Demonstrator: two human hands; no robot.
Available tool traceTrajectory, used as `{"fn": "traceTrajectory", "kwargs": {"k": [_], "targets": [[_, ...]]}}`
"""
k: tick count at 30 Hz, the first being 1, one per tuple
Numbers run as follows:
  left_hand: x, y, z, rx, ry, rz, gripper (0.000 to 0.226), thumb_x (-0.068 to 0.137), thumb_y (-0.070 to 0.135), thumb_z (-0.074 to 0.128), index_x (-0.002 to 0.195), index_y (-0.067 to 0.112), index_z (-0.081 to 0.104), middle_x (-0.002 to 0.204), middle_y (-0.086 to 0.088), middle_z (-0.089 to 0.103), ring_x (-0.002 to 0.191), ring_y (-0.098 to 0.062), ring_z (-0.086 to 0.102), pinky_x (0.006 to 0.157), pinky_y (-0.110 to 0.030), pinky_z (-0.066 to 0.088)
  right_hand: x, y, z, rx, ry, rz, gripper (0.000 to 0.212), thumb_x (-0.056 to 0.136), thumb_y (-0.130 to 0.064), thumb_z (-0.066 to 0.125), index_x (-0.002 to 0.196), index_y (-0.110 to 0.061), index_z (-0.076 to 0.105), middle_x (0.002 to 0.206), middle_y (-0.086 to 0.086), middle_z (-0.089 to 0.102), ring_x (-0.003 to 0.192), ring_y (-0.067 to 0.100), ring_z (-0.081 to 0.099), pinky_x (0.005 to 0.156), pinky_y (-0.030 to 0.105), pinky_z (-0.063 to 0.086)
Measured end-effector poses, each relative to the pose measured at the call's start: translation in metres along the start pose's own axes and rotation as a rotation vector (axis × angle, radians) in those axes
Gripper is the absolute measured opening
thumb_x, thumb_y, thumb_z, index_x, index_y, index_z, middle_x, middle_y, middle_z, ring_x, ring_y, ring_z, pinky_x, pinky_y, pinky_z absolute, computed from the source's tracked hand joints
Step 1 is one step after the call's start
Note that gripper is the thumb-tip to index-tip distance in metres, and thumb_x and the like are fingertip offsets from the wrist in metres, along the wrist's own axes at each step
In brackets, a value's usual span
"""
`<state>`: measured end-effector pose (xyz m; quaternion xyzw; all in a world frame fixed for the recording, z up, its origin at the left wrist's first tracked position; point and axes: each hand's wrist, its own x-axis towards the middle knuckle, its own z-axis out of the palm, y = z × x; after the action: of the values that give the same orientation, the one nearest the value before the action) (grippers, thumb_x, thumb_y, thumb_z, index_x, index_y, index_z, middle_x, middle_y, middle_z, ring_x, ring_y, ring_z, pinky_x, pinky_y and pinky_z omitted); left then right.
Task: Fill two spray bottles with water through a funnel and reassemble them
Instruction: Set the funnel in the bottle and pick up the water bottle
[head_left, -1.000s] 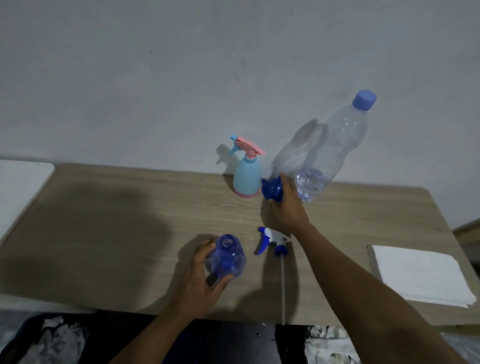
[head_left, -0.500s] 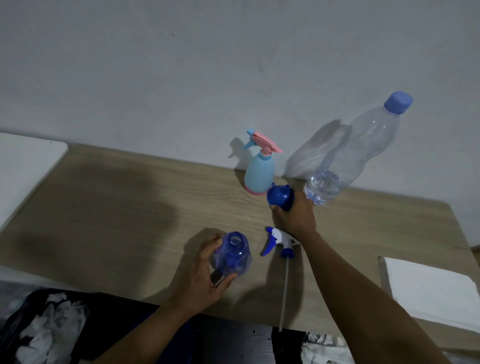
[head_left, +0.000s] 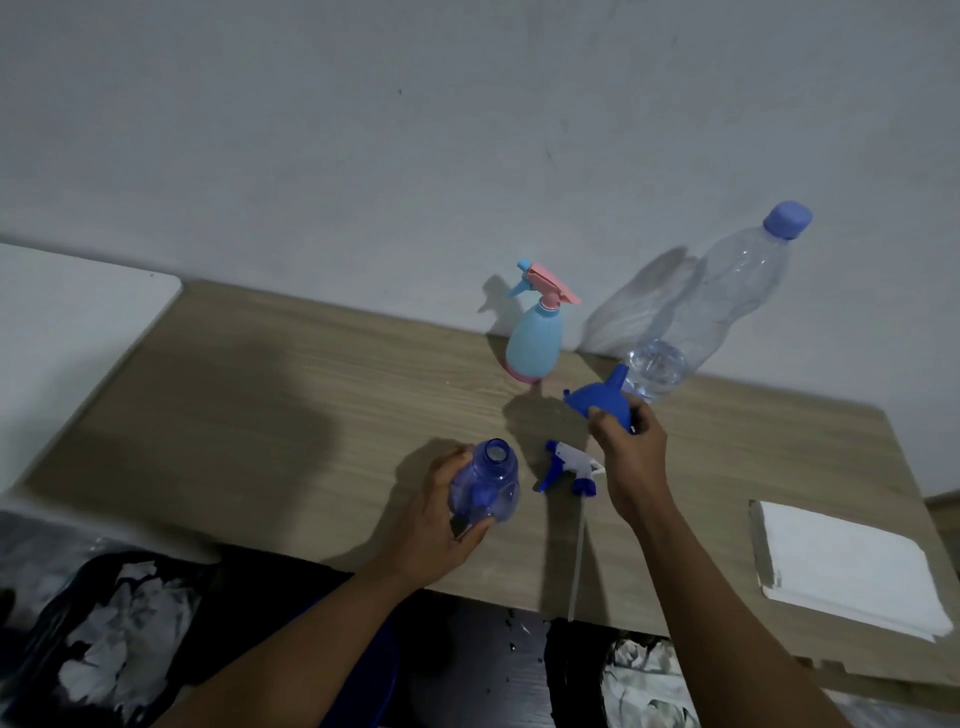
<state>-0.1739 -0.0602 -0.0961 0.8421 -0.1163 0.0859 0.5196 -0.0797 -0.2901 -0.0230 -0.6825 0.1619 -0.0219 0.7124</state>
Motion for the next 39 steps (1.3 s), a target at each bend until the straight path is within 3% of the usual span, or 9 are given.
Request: {"fn": "traceTrajectory", "kwargs": {"k": [4,10,15,20,22,25,29,33,39], "targets": [[-0.002,0.002,0.001,-0.01,0.006,-0.032,0.087,0.079,0.007,0.08,0.145,0.027,0.026,0.15,0.036,0.023,0.134,0.008,0.037,0.108,-0.017,0.038,-0.019,-0.013,0.006,0.351,0.007,0.169,0.017,0.084,-0.019,0.068,0.101,-0.012,0.066,0.092,0.007,0.063,0.082,0.017,0.059,0.079,0.032,0.05],[-0.003,0.003,0.001,-0.017,0.01,-0.023,0.087,0.083,0.009,0.077,0.147,0.032,0.024,0.149,0.035,0.025,0.135,0.001,0.039,0.102,-0.048,0.05,-0.043,-0.028,0.013,0.442,-0.045,0.242,0.025,0.093,-0.019,0.065,0.113,-0.006,0.059,0.111,0.017,0.068,0.095,0.032,0.07,0.09,0.051,0.057],[-0.002,0.0,-0.002,-0.026,-0.022,-0.023,0.091,0.082,0.015,0.079,0.146,0.045,0.022,0.148,0.035,0.026,0.134,0.002,0.04,0.103,-0.039,0.049,-0.052,-0.041,0.01,0.306,-0.071,0.203,0.062,0.068,-0.034,0.082,0.118,-0.007,0.058,0.102,0.015,0.073,0.091,0.034,0.07,0.085,0.058,0.058],[-0.001,-0.004,-0.005,0.001,-0.041,-0.016,0.084,0.085,0.016,0.077,0.146,0.042,0.025,0.147,0.014,0.039,0.13,-0.004,0.048,0.104,-0.035,0.048,-0.059,-0.055,0.004,0.259,-0.143,0.18,0.051,0.077,-0.035,0.075,0.118,-0.008,0.063,0.107,0.016,0.071,0.089,0.028,0.072,0.086,0.062,0.056],[-0.001,-0.006,-0.006,0.006,-0.062,-0.022,0.08,0.087,0.021,0.075,0.146,0.038,0.026,0.147,0.006,0.042,0.128,-0.009,0.052,0.101,-0.038,0.051,-0.061,-0.06,0.002,0.155,-0.219,0.126,0.063,0.076,-0.034,0.074,0.133,-0.013,0.058,0.126,0.014,0.065,0.102,0.023,0.071,0.085,0.053,0.059],[-0.001,-0.005,-0.006,0.008,-0.072,-0.038,0.078,0.087,0.024,0.075,0.146,0.037,0.026,0.145,0.019,0.039,0.126,-0.005,0.051,0.1,-0.039,0.052,-0.064,-0.07,0.002,-0.153,-0.303,-0.045,0.087,0.073,-0.04,0.076,0.151,-0.021,0.042,0.13,0.003,0.062,0.112,0.014,0.066,0.083,0.033,0.06],[-0.001,-0.003,-0.007,0.012,-0.068,-0.034,0.077,0.087,0.025,0.074,0.146,0.035,0.025,0.143,0.039,0.03,0.127,0.004,0.047,0.1,-0.037,0.052,-0.066,-0.083,0.005,-0.376,-0.327,-0.232,0.084,0.063,-0.049,0.082,0.137,-0.017,0.056,0.122,-0.005,0.067,0.113,0.007,0.065,0.093,0.031,0.058],[-0.002,-0.002,-0.007,0.015,-0.082,-0.045,0.076,0.088,0.026,0.074,0.147,0.032,0.025,0.144,0.027,0.034,0.128,0.001,0.048,0.098,-0.041,0.054,-0.064,-0.088,0.013,-0.579,-0.431,-0.319,0.073,0.066,-0.053,0.086,0.129,-0.024,0.062,0.122,-0.011,0.066,0.116,0.002,0.061,0.092,0.032,0.058],[-0.001,-0.001,-0.007,0.032,-0.083,-0.052,0.074,0.087,0.038,0.068,0.146,0.034,0.023,0.143,0.034,0.03,0.129,0.003,0.046,0.103,-0.035,0.049,-0.065,-0.092,0.031,-0.783,-0.514,-0.465,0.08,0.064,-0.067,0.079,0.13,-0.026,0.06,0.126,-0.01,0.061,0.115,0.007,0.057,0.093,0.033,0.056]]}}
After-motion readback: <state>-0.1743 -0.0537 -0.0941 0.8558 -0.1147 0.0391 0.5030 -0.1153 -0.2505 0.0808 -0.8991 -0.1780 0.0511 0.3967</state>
